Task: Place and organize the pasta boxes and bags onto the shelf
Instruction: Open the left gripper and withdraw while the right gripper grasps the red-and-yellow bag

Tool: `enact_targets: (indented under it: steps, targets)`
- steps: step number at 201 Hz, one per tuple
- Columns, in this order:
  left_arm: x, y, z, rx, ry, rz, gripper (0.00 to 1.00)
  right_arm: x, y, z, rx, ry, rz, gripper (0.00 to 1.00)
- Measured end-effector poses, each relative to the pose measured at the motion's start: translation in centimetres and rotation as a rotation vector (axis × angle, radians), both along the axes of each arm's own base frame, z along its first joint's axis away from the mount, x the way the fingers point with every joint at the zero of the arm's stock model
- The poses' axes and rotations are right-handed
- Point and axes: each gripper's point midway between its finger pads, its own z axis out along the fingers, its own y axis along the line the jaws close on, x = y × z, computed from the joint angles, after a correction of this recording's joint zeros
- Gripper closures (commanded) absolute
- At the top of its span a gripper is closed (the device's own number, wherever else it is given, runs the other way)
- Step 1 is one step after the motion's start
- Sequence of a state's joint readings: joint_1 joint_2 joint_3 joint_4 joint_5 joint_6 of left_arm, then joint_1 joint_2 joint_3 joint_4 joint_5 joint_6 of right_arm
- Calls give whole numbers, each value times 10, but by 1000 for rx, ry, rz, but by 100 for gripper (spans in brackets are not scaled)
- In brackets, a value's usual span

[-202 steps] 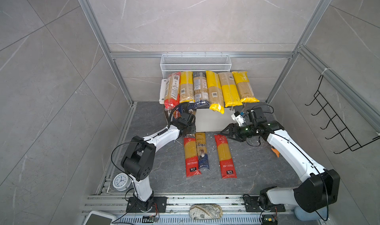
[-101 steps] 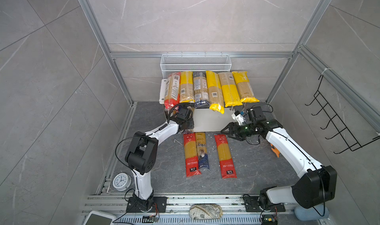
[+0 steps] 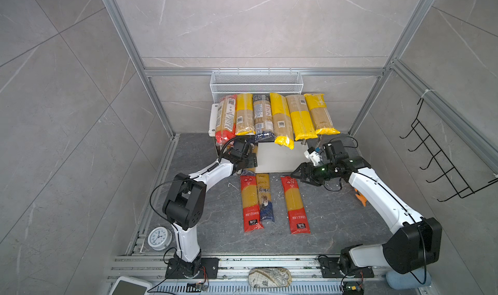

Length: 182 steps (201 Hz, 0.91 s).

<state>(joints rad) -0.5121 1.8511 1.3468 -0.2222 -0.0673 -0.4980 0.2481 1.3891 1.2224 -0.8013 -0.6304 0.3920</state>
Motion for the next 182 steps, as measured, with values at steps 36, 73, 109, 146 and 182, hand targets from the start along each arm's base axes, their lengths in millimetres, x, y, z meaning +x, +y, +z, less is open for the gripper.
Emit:
enact_targets:
  steps: [36,73,109,146,182]
  targets:
    - [-23,-5,1,-3,10,-21,21,-15,-11,-10,-52,0,-8,29]
    - [-51,-14,10,4,-3,-55,20,-33,-25,-27,-123,32,-35,29]
    - [-82,-23,30,-7,-45,-90,19,-56,-30,-46,-171,55,-34,28]
    - [-116,-13,41,-13,-65,-87,19,-84,-30,-68,-212,94,-22,20]
    - [-152,0,44,3,-79,-75,17,-100,-28,-96,-278,131,-8,12]
